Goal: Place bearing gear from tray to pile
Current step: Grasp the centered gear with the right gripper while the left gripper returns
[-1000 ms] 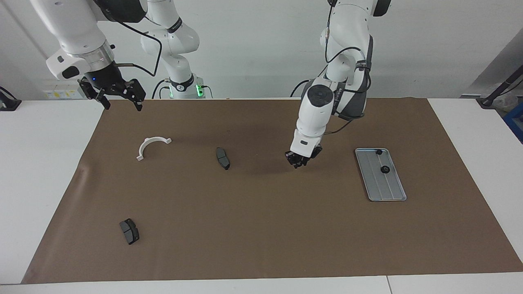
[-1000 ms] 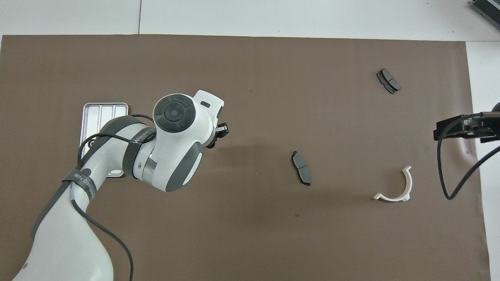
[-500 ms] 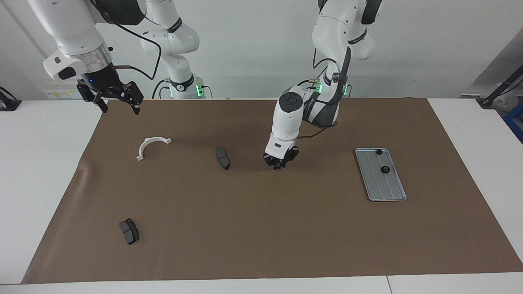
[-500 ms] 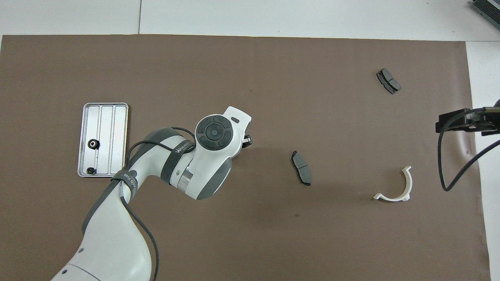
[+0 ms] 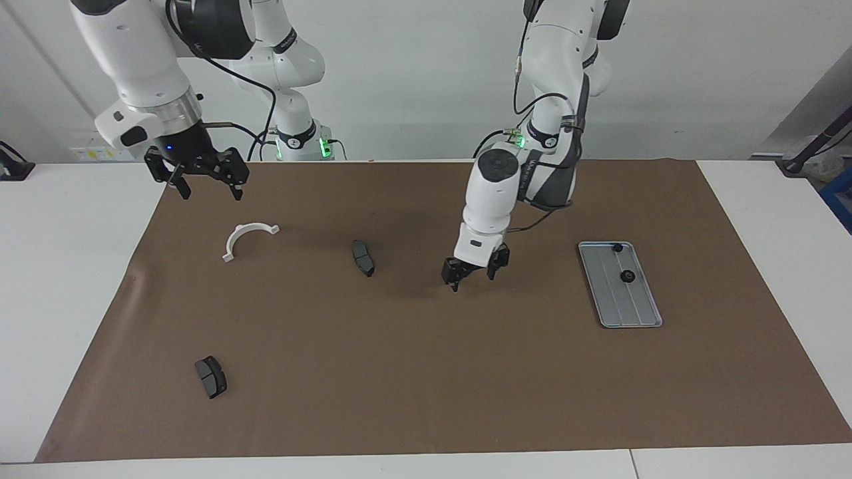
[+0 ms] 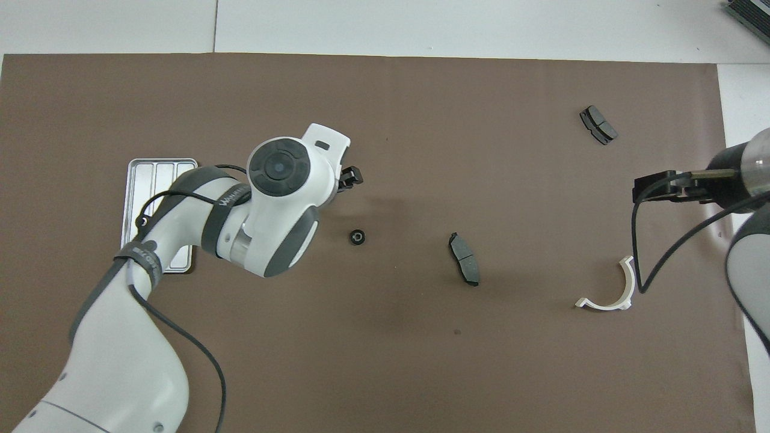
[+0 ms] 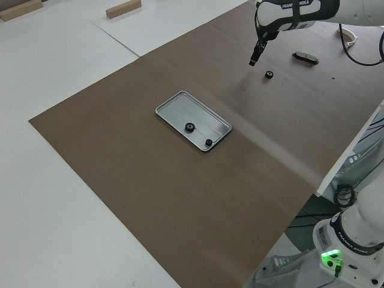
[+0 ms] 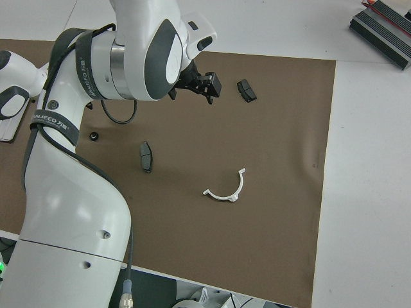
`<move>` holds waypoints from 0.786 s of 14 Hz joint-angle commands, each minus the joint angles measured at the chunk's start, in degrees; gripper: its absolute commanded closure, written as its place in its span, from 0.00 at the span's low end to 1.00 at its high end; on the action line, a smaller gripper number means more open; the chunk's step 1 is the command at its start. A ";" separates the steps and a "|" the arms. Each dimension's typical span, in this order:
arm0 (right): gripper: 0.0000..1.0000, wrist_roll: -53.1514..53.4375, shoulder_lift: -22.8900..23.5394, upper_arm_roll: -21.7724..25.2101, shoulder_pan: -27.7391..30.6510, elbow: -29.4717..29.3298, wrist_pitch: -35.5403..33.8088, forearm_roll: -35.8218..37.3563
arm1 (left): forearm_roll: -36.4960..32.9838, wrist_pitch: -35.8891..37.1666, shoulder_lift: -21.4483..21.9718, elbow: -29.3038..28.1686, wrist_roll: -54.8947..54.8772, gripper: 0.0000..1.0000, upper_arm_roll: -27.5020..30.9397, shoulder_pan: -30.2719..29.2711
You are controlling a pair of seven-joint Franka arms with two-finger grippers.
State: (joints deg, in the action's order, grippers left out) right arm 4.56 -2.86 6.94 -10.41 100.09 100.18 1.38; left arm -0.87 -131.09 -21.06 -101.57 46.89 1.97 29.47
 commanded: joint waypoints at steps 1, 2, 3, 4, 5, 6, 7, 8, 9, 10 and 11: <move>0.00 6.83 2.94 -0.26 -6.26 1.69 5.09 -0.23 | -0.89 5.83 4.70 -0.39 -8.00 0.00 -0.65 -9.14; 0.00 9.91 4.78 -0.26 -9.77 1.60 7.37 -0.76 | -0.63 7.41 5.24 -0.39 -11.96 0.00 -0.65 -12.13; 0.00 13.25 6.54 -0.26 -12.85 1.52 9.48 -1.20 | -0.54 8.04 5.42 -0.91 -15.65 0.00 -0.65 -14.68; 0.00 17.46 8.38 -0.26 -16.10 1.34 11.77 -1.20 | -0.54 8.04 5.77 -1.61 -19.95 0.00 -0.56 -17.31; 0.00 21.68 11.01 -0.26 -19.43 1.25 14.40 -1.20 | -0.54 7.87 6.29 -3.01 -24.95 0.00 -0.56 -20.13; 0.00 25.20 13.73 -0.26 -22.77 1.25 18.08 -0.94 | -0.54 7.78 6.82 -4.33 -30.31 0.00 -0.56 -22.59; 0.00 27.93 16.11 -0.26 -25.33 1.25 21.25 -0.94 | -0.54 7.00 7.61 -6.26 -34.89 0.00 -0.56 -24.79; 0.00 29.44 17.70 -0.26 -26.92 1.25 23.63 -0.85 | -0.54 5.60 8.05 -8.10 -38.50 0.00 -0.56 -26.64; 0.00 29.89 18.93 -0.26 -28.59 1.25 25.57 -0.94 | -0.54 3.23 8.66 -10.47 -40.63 0.00 -0.56 -28.14; 0.00 30.85 20.42 -0.26 -30.18 1.25 27.68 -1.11 | -0.54 0.77 8.93 -12.93 -41.43 0.00 -0.56 -29.11; 0.00 31.99 21.92 -0.26 -31.84 1.25 28.74 -1.02 | -0.54 -1.95 9.02 -15.04 -41.61 0.00 -0.56 -29.64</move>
State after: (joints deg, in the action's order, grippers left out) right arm 35.15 17.12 6.26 -40.51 102.00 127.06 0.92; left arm -0.88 -127.90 -14.90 -110.09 6.68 2.18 0.97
